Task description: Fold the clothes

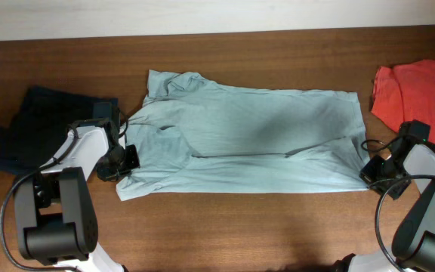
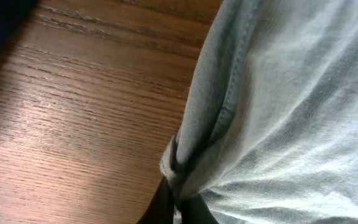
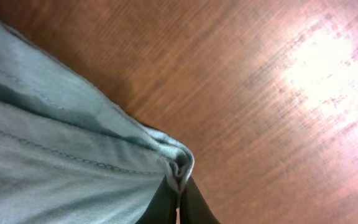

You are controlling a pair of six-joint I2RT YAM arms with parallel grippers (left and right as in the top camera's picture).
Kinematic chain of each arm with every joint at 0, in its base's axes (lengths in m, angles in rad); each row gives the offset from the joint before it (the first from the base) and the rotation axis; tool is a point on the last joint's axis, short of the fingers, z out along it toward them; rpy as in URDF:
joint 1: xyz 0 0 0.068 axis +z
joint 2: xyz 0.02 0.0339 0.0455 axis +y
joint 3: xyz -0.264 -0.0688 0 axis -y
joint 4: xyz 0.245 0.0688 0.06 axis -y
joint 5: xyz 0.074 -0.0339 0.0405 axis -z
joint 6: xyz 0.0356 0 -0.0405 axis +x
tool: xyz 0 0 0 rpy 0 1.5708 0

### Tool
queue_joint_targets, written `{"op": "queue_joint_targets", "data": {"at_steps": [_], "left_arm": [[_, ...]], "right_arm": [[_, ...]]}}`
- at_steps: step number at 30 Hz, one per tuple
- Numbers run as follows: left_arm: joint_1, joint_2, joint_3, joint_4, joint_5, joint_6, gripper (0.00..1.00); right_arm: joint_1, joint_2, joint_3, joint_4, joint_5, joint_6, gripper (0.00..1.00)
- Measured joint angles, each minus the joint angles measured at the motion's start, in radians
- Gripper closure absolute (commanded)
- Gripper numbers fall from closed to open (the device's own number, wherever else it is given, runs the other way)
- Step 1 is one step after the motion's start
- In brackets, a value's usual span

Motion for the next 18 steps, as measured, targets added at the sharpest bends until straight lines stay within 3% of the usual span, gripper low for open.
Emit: {"op": "queue_joint_targets", "data": {"at_steps": [3,5,8,10,12,14,16,18], "left_arm": [[0.0,0.0,0.0,-0.001,-0.005,0.0,0.98],[0.0,0.0,0.002,-0.005,-0.008,0.0,0.9],[0.003,0.001,0.003,-0.019,-0.042,-0.007,0.75],[0.011,0.004,0.009,-0.03,-0.061,-0.007,0.55],[0.018,0.006,0.013,-0.04,-0.084,-0.005,0.47],[0.027,0.008,0.02,-0.053,-0.104,-0.007,0.46],[0.029,0.01,0.024,-0.059,-0.11,-0.006,0.45],[0.029,0.012,0.029,-0.064,-0.114,-0.006,0.45]], "right_arm": [[0.0,0.0,0.0,-0.012,0.008,0.017,0.95],[0.0,0.0,0.001,-0.015,0.01,0.023,0.89],[0.0,0.0,0.027,-0.028,0.012,0.029,0.78],[0.0,0.0,0.07,-0.025,-0.01,0.014,0.64],[0.0,-0.008,0.125,-0.024,-0.038,-0.003,0.54],[0.0,-0.026,0.175,-0.026,-0.082,-0.019,0.57],[0.0,-0.058,0.229,-0.03,-0.194,-0.042,0.73],[0.01,-0.069,0.239,-0.052,-0.301,-0.076,0.8]]}}
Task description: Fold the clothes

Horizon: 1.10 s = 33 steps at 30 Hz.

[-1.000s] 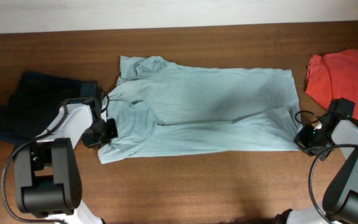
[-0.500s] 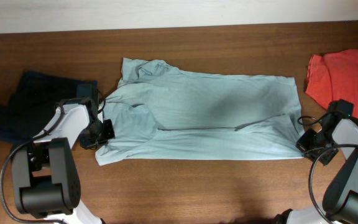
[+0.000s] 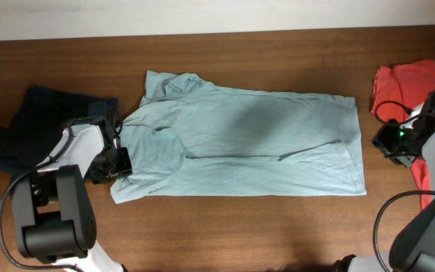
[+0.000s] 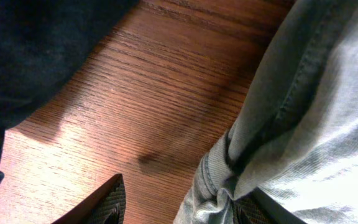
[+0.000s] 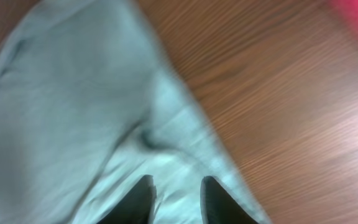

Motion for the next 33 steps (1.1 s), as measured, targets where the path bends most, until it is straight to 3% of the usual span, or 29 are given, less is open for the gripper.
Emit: {"op": "queue_joint_targets", "data": {"at_steps": [1,3,4,6,10,14,25,31,33], "left_arm": [[0.0,0.002,0.003,-0.002,0.0,0.0,0.45],[0.0,0.007,0.009,-0.008,0.0,0.0,0.53],[0.0,0.008,0.009,-0.008,0.004,0.001,0.62],[-0.001,0.011,0.013,-0.009,0.018,0.003,0.66],[-0.001,0.014,0.018,-0.011,0.032,0.02,0.66],[-0.001,0.012,0.024,-0.012,0.032,0.029,0.65],[-0.019,-0.175,0.056,-0.013,0.145,0.11,0.64],[-0.118,-0.184,0.056,-0.012,0.162,0.154,0.64],[-0.16,-0.184,0.056,-0.01,0.164,0.166,0.59]], "right_arm": [[0.013,0.0,0.0,-0.019,-0.031,-0.006,0.81],[0.069,0.0,-0.004,-0.051,-0.08,-0.043,0.85],[0.114,0.0,-0.01,-0.056,-0.099,-0.062,0.89],[0.212,0.0,-0.032,-0.048,-0.125,-0.092,0.89],[0.413,0.003,-0.129,0.029,-0.119,-0.13,0.9],[0.524,0.026,-0.182,0.085,-0.115,-0.152,0.9],[0.572,0.164,-0.198,0.243,-0.103,-0.158,0.91],[0.573,0.178,-0.19,0.339,-0.113,-0.158,0.9],[0.573,0.183,-0.178,0.338,-0.114,-0.158,0.9]]}}
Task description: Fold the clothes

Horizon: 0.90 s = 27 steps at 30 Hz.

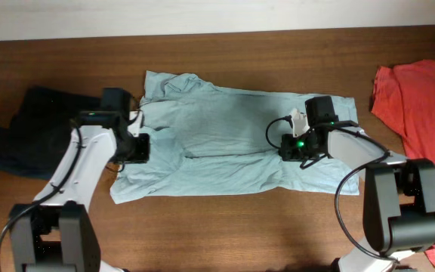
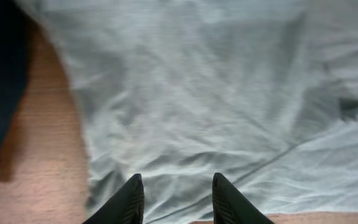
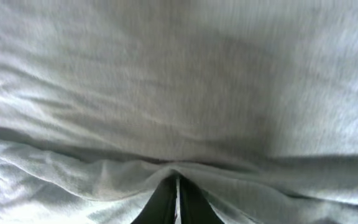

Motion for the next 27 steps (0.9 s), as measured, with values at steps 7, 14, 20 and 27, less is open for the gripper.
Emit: {"op": "queue_joint_targets", "data": {"at_steps": [7,14,20,27], "left_arm": [[-0.089,0.0,0.0,0.043,0.002,0.044,0.53],[-0.163,0.0,0.0,0.083,0.017,0.116,0.48],[-0.212,0.0,-0.001,0.097,0.026,0.163,0.48],[-0.233,0.001,-0.076,0.211,0.047,0.229,0.59]], "right_arm": [[0.0,0.001,0.031,-0.058,0.038,0.0,0.87],[-0.008,0.001,0.042,-0.064,0.158,0.069,0.87],[-0.104,0.001,0.111,-0.214,0.144,0.105,0.86],[-0.229,-0.002,0.171,-0.488,0.048,0.094,0.85]]}}
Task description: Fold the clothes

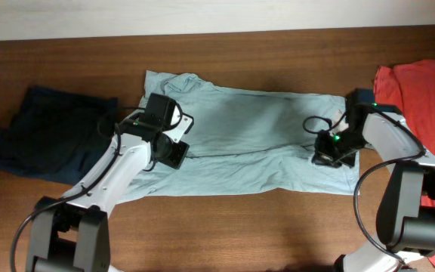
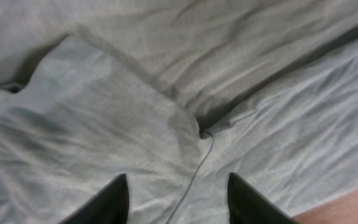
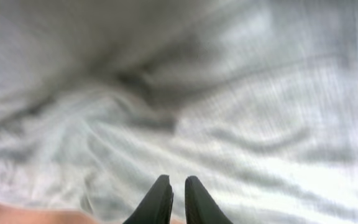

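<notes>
The light blue shirt lies spread across the table, with a fold line running along its middle. My left gripper hovers over the shirt's left part, beside the folded-in sleeve. In the left wrist view my left gripper is wide open over the sleeve edge, holding nothing. My right gripper is over the shirt's right part, near the hem. In the right wrist view my right gripper has its fingers a narrow slit apart over wrinkled cloth, with nothing between them.
A dark navy garment lies bunched at the left edge of the wooden table. A red garment lies at the far right, partly out of view. A pale wall strip runs along the back.
My left gripper moved right from the shirt's left edge to the sleeve and fold line, still open. My right gripper moved right from mid-shirt, and its fingers, pinched on a fold before, now stand slightly apart.
Both grippers were shut on the shirt's lower corners, left and right. Then both were open, the right one lifted away near the red garment. Then the left hung open over the left part while the right pinched a mid-shirt fold. Now both sit over the shirt holding nothing.
</notes>
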You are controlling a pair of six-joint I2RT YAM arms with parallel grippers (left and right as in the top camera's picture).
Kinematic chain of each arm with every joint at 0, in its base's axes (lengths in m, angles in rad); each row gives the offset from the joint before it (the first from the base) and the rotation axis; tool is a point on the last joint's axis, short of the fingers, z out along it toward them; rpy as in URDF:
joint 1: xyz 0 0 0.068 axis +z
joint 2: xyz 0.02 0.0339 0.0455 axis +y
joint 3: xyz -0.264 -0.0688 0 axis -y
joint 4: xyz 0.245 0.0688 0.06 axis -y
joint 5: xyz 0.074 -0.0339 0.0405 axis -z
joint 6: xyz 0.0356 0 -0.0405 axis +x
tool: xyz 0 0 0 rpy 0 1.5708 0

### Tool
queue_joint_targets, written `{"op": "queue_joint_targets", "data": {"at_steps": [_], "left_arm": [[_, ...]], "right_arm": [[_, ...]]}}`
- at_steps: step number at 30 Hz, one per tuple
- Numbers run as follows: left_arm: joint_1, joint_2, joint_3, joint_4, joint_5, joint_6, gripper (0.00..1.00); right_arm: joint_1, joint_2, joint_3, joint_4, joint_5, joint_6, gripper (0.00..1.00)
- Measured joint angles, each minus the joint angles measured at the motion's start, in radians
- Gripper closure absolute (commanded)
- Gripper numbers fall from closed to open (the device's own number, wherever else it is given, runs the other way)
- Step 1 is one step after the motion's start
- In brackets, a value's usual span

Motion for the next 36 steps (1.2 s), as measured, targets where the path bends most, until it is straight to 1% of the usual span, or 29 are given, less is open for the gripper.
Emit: {"op": "queue_joint_targets", "data": {"at_steps": [2,4,7,9,10,12,14,15,23,29,30,31,32,34,36], "left_arm": [[-0.002,0.002,-0.024,0.023,-0.034,-0.006,0.63],[0.001,0.011,-0.035,0.047,-0.08,-0.026,0.67],[0.024,0.051,-0.037,0.079,-0.126,-0.048,0.71],[0.045,0.085,-0.038,0.095,-0.144,-0.053,0.78],[0.06,0.11,-0.039,0.102,-0.152,-0.059,0.8],[0.079,0.146,-0.039,0.106,-0.162,-0.063,0.8],[0.094,0.154,-0.035,0.113,-0.165,-0.064,0.8],[0.099,0.157,-0.035,0.113,-0.163,-0.064,0.8],[0.112,0.157,-0.035,0.114,-0.165,-0.067,0.8],[0.114,0.157,-0.029,0.097,-0.172,-0.086,0.8],[0.115,0.157,-0.025,0.082,-0.174,-0.092,0.79],[0.117,0.157,-0.017,0.048,-0.181,-0.104,0.73],[0.119,0.157,-0.009,0.021,-0.185,-0.112,0.68],[0.121,0.156,0.02,-0.043,-0.187,-0.124,0.52],[0.124,0.141,0.079,-0.116,-0.183,-0.133,0.28]], "right_arm": [[-0.01,0.0,-0.001,-0.046,-0.001,-0.002,0.86],[-0.01,0.0,-0.012,-0.041,0.025,0.004,0.87],[-0.01,-0.001,-0.074,0.016,0.103,0.051,0.87],[-0.01,-0.001,-0.125,0.064,0.143,0.081,0.87],[-0.01,-0.013,-0.146,0.085,0.153,0.102,0.87],[-0.01,-0.034,-0.174,0.123,0.16,0.12,0.87],[-0.009,-0.055,-0.197,0.146,0.176,0.135,0.91],[-0.008,-0.058,-0.201,0.15,0.19,0.146,0.91],[-0.003,-0.06,-0.203,0.118,0.481,0.227,0.91],[-0.004,-0.053,-0.205,0.083,0.549,0.235,0.9],[-0.004,-0.053,-0.204,0.076,0.549,0.234,0.9],[-0.005,-0.053,-0.204,0.061,0.548,0.235,0.85],[-0.005,-0.054,-0.204,0.049,0.545,0.236,0.83],[-0.005,-0.072,-0.192,0.016,0.53,0.233,0.75],[-0.005,-0.124,-0.165,-0.013,0.509,0.233,0.59]]}}
